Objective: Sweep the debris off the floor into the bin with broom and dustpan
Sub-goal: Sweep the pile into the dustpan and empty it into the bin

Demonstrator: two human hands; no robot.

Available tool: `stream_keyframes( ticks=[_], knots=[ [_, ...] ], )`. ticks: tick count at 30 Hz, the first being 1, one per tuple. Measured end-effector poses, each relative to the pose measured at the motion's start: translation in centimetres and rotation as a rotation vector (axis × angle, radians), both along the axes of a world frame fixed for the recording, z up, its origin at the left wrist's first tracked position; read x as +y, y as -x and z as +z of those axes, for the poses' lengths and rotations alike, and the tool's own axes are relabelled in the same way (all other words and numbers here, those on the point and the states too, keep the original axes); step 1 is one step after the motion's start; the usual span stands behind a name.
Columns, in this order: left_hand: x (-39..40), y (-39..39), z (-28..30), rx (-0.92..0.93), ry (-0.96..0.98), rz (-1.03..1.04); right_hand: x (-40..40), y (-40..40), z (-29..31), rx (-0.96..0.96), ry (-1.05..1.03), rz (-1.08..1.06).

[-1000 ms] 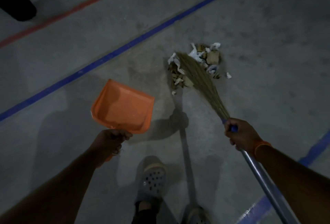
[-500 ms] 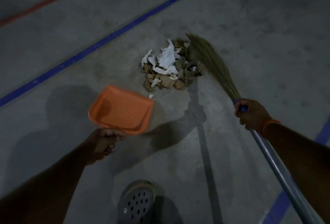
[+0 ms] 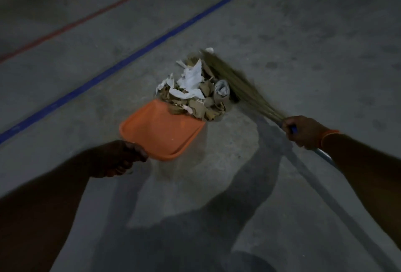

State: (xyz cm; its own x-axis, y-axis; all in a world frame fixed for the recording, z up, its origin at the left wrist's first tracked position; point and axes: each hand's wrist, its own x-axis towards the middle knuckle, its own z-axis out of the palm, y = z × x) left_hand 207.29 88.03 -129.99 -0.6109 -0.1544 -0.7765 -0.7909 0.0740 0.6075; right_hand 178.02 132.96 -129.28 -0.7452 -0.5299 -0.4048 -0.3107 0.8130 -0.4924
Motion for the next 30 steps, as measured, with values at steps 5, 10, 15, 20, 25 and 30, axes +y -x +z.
stream_keyframes(
  ticks=[5, 10, 15, 20, 25, 30],
  knots=[
    [1.1, -0.5, 2.2, 0.022, -0.095, 0.106, -0.2, -0.8, -0.6, 0.051, 0.052, 0.182],
    [2.8, 0.4, 1.8, 0.012, -0.065, 0.146, 0.0, -2.8, -3.0, 0.075, 0.112, 0.290],
    [3.8, 0.3, 1.0, 0.062, -0.080, 0.150, 0.0, -4.4, -2.5, 0.107, 0.140, 0.357],
    [6.7, 0.3, 0.4, 0.188, -0.100, 0.280, 0.7, -6.3, -0.8, 0.113, 0.126, 0.394],
    [9.6, 0.5, 0.0, 0.281, -0.146, 0.311, 2.7, -9.5, -0.5, 0.063, 0.155, 0.365],
    [11.7, 0.3, 0.0, 0.275, -0.157, 0.280, 6.2, -12.1, 0.6, -0.021, 0.219, 0.246]
  ],
)
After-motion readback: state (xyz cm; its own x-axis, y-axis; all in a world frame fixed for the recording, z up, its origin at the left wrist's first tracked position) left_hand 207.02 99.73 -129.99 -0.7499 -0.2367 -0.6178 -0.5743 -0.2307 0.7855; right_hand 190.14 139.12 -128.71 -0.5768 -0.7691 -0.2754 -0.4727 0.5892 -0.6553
